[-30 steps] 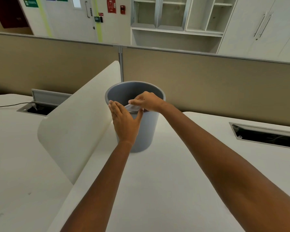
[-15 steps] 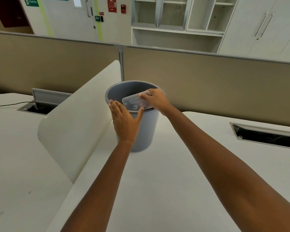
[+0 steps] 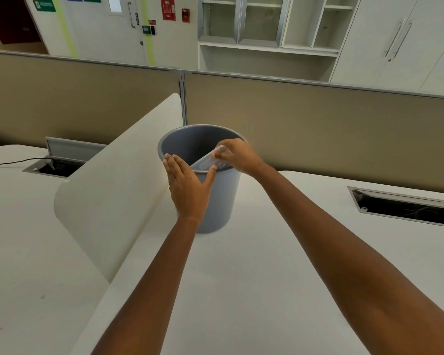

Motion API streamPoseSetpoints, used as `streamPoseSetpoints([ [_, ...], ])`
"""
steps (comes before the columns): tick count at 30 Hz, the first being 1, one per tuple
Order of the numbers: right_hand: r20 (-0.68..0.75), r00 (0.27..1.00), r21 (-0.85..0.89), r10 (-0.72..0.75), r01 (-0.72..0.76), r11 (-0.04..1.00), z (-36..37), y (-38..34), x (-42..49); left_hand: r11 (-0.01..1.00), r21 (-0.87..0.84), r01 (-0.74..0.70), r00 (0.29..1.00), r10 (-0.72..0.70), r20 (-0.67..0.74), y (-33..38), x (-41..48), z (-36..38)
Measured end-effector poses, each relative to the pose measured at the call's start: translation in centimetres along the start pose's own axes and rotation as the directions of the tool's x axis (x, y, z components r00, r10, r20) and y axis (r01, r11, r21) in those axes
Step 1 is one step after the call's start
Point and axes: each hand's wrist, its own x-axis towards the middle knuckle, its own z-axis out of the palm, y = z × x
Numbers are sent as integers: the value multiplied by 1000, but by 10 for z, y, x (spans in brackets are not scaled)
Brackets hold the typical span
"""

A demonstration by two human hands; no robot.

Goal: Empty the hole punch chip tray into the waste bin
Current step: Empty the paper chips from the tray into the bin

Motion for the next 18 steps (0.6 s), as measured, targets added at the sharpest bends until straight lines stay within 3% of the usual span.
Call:
streamPoseSetpoints([
  [7, 2, 999, -6, -50, 50, 999, -2, 1, -3, 1000, 2, 4, 1000, -4, 2, -1, 0, 0],
  [11, -155, 988, 323, 29, 23, 946, -5, 3, -10, 1000, -19, 3, 1000, -3, 1, -1, 0, -1],
  [14, -196, 943, 639, 269, -85, 765, -7, 9, -20, 1000, -28, 8, 1000, -8, 3, 0, 0, -1],
  [18, -24, 854, 886, 520, -222, 406, -9, 26, -40, 999, -30, -11, 1000, 11, -6, -2, 0, 0],
])
